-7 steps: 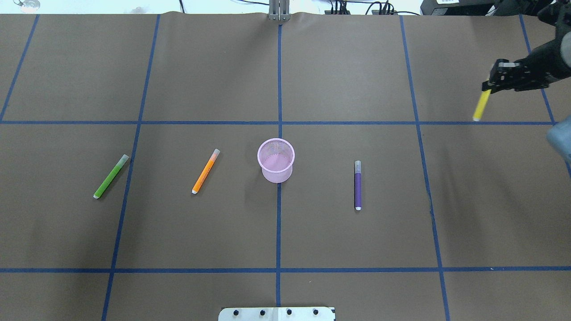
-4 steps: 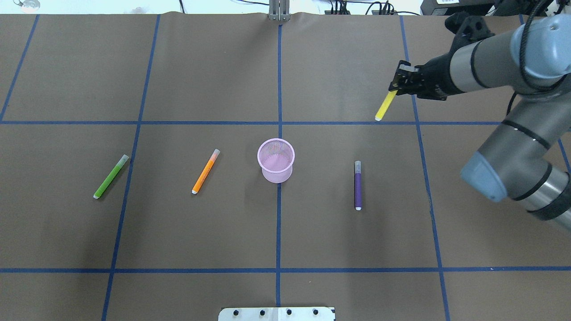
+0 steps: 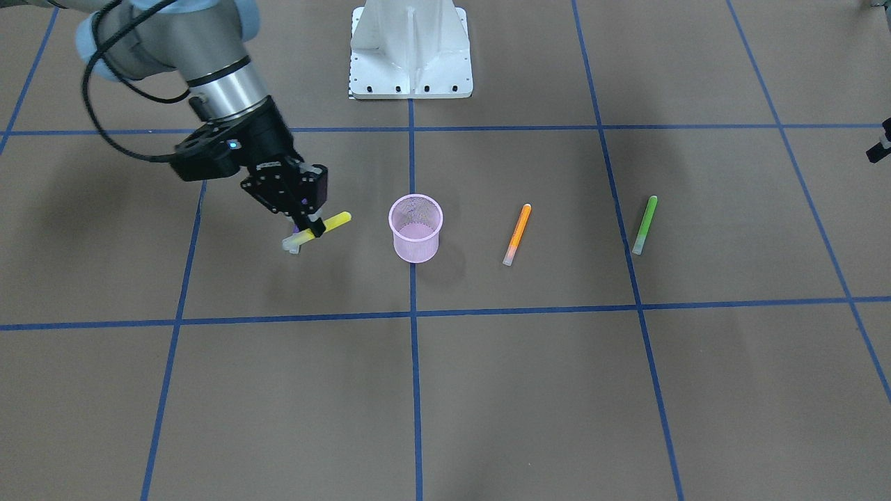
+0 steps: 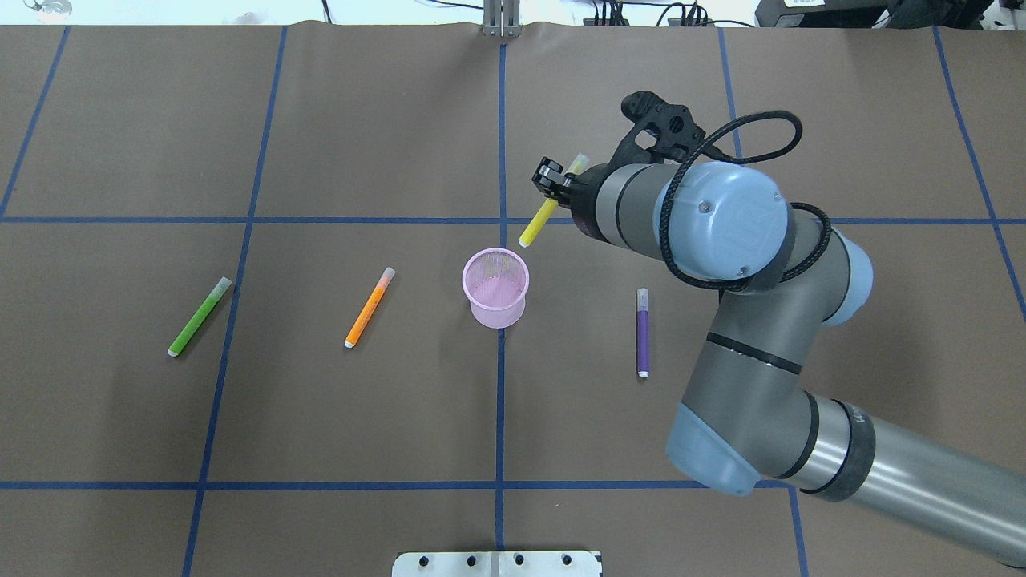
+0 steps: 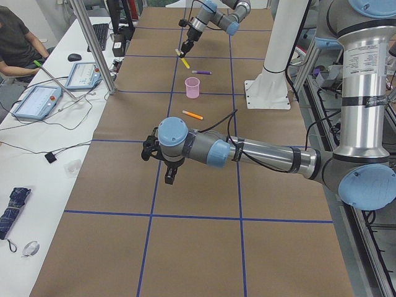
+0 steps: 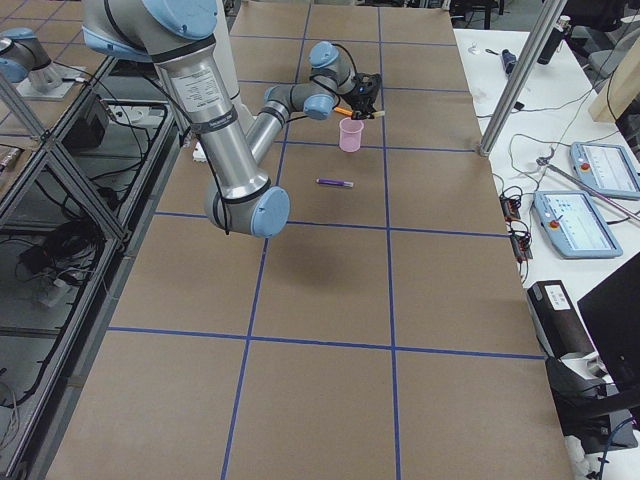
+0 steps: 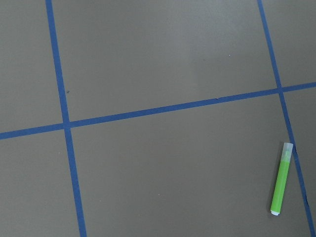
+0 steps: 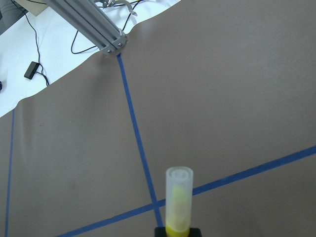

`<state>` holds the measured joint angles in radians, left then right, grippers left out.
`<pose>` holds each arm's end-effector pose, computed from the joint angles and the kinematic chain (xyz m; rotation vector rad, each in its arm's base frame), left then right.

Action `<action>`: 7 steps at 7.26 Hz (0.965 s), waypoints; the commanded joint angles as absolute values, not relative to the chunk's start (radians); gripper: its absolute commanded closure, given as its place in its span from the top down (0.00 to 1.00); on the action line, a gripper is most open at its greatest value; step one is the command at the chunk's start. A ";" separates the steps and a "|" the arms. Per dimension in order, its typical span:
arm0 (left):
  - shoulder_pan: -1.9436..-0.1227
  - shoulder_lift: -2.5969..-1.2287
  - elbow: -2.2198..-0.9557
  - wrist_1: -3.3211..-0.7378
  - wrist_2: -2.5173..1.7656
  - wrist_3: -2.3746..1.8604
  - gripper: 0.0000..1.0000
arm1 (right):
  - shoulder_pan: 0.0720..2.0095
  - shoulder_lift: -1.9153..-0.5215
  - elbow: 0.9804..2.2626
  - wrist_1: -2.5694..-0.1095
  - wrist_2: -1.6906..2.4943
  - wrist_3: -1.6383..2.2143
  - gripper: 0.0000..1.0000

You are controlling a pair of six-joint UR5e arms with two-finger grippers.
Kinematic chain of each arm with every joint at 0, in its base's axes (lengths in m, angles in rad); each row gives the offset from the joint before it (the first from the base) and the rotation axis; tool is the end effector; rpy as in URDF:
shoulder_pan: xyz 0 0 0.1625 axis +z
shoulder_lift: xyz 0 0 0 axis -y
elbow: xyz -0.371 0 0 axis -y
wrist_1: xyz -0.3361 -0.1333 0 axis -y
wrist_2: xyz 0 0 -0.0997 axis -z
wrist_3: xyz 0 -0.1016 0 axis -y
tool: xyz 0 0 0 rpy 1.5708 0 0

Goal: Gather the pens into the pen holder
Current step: 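Carry the yellow highlighter with the right gripper over the pink cup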

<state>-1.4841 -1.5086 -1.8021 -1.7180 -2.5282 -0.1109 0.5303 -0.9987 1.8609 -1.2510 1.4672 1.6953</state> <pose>-0.0136 -0.4240 0.5008 0.1966 0.9730 0.1292 -0.4025 -0.4027 0.1653 0.3338 -1.1608 0.6363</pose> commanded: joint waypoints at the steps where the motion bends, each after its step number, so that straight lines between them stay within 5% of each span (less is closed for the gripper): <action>1: -1.471 -1.514 -1.801 -1.718 -2.522 -0.114 1.00 | 0.448 -0.960 1.813 -1.259 1.328 1.744 0.00; 5: -1.470 -1.526 -1.801 -1.717 -2.522 -0.115 1.00 | 0.402 -0.962 1.787 -1.258 1.293 1.741 0.00; 7: -1.468 -1.546 -1.793 -1.713 -2.522 -0.115 1.00 | 0.387 -0.965 1.778 -1.258 1.289 1.740 0.45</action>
